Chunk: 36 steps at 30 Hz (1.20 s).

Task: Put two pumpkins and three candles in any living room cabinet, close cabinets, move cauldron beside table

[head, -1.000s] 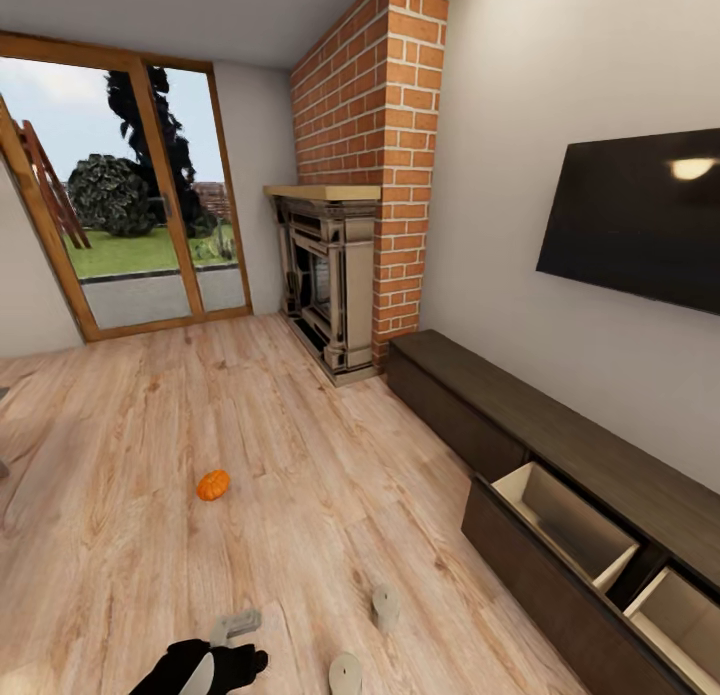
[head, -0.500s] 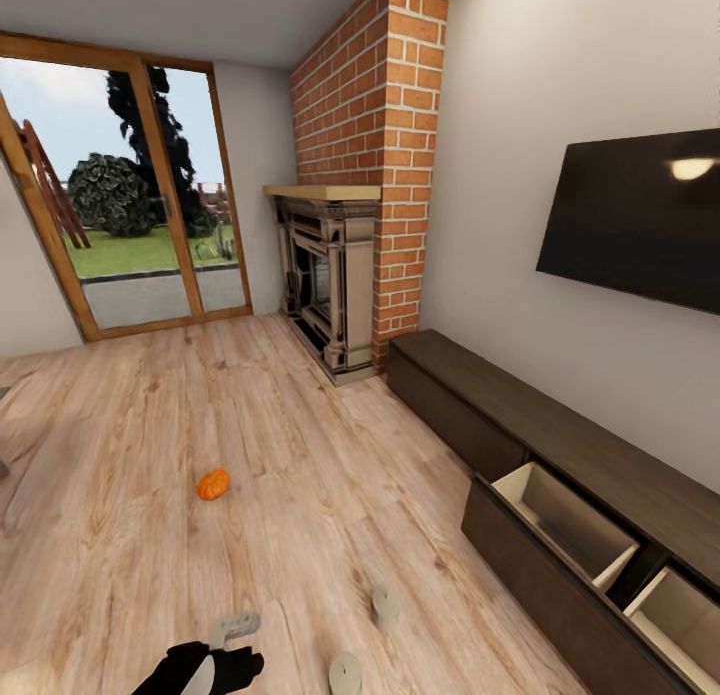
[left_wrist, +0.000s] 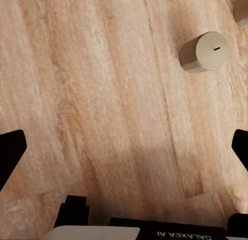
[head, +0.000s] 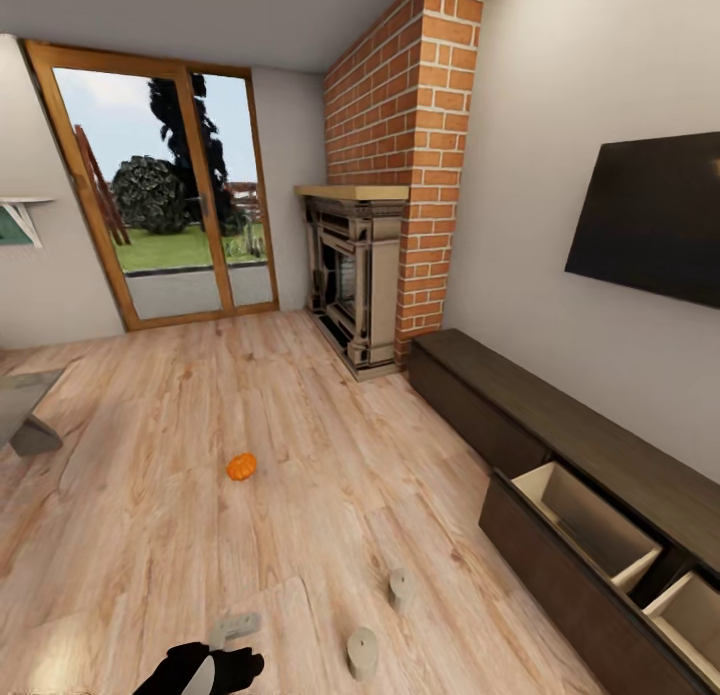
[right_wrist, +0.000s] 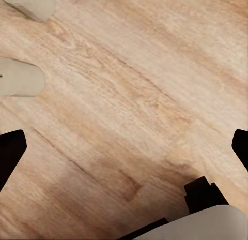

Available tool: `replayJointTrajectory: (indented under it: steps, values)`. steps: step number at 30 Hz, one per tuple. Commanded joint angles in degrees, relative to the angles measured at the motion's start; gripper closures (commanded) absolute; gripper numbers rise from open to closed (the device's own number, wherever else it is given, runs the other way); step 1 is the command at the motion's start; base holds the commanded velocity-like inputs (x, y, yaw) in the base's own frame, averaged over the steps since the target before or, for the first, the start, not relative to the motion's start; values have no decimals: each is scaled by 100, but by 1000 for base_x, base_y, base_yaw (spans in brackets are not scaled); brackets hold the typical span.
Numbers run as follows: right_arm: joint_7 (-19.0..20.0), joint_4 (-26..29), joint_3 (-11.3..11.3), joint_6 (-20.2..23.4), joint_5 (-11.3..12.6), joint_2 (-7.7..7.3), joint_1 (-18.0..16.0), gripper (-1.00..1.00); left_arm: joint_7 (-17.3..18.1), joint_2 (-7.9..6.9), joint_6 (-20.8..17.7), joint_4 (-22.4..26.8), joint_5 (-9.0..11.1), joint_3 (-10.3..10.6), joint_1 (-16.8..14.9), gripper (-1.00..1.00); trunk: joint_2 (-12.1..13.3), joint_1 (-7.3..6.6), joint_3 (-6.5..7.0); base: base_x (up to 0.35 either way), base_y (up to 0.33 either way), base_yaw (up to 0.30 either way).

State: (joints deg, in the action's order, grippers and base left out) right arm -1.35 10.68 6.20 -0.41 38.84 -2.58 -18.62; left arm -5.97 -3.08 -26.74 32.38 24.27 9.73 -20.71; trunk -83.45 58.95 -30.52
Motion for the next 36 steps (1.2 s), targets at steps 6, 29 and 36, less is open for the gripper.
replayJointTrajectory:
  steps: [6, 29, 36]
  values:
    - [-7, 12, 59, -9, 54, 2, -5, -100, -53, -8, -8, 8, 47, 57, -3, -100, -3, -1, -6, 91, -114, 32]
    - [-14, 8, 540, -2, 59, -5, -3, -100, -49, -8, -7, 6, 52, 55, -3, -100, -3, -1, -6, 9, -17, 1]
    - [-14, 13, 540, -2, 63, -6, -6, -100, -51, -8, -7, 5, 52, 55, -3, -100, -3, -1, -6, 0, 0, 0]
